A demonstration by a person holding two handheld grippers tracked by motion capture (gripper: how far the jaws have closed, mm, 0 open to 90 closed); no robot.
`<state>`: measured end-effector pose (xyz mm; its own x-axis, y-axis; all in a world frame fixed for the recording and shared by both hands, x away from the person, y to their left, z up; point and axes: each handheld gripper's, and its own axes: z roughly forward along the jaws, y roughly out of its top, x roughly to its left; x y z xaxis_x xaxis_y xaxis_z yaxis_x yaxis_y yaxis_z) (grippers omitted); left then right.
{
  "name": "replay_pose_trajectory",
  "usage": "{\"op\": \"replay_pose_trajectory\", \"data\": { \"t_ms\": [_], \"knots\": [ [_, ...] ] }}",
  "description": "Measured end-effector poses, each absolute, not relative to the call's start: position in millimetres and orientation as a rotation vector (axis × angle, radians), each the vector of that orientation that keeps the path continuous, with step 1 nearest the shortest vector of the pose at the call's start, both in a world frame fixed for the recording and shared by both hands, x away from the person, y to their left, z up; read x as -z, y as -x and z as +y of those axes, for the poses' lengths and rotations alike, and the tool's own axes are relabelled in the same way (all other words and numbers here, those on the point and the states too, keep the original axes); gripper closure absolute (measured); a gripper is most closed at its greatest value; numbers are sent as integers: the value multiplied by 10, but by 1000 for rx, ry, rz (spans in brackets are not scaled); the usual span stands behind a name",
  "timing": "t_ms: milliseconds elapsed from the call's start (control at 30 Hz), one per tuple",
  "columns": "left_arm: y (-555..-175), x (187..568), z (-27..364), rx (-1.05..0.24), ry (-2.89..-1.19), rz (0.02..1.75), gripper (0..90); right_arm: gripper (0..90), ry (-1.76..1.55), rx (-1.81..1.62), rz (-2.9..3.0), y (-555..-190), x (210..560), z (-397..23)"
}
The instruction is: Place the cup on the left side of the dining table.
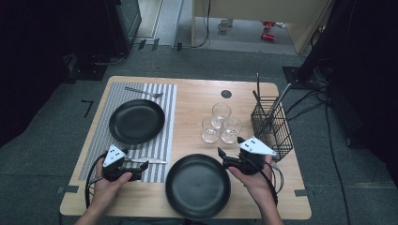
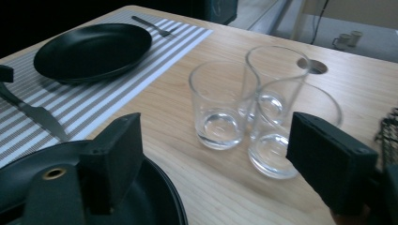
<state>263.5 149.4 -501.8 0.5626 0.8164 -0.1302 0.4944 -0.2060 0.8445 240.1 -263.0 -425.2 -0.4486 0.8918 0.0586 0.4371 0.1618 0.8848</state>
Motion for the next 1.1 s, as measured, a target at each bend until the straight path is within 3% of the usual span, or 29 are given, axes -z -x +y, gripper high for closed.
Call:
{"op": "replay_pose_trajectory", "data": {
  "t_ms": [167,200,233,300,533,900,1100],
  "knots": [
    [-2645,5037,1483,-432,-1875,1061,4,344,-1232,-1252,1988,-2540,4278,-2449],
    [-2646,5041,1477,-432,-1883,1055,4,415,-1219,-1253,1982,-2600,4294,-2364],
    [-2646,5041,1477,-432,-1883,1055,4,415,-1219,-1253,1982,-2600,4294,-2364],
    [-2644,5045,1467,-437,-1890,1051,4,506,-1205,-1254,1985,-2688,4324,-2271],
    [-2646,5055,1464,-428,-1897,1046,4,653,-1243,-1260,2003,-2905,4411,-2168],
    [-2657,5070,1469,-426,-1908,1047,4,704,-1285,-1227,2077,-3161,4495,-2067],
    [-2653,5071,1466,-429,-1911,1043,4,784,-1271,-1185,2106,-3224,4526,-1991]
  ]
}}
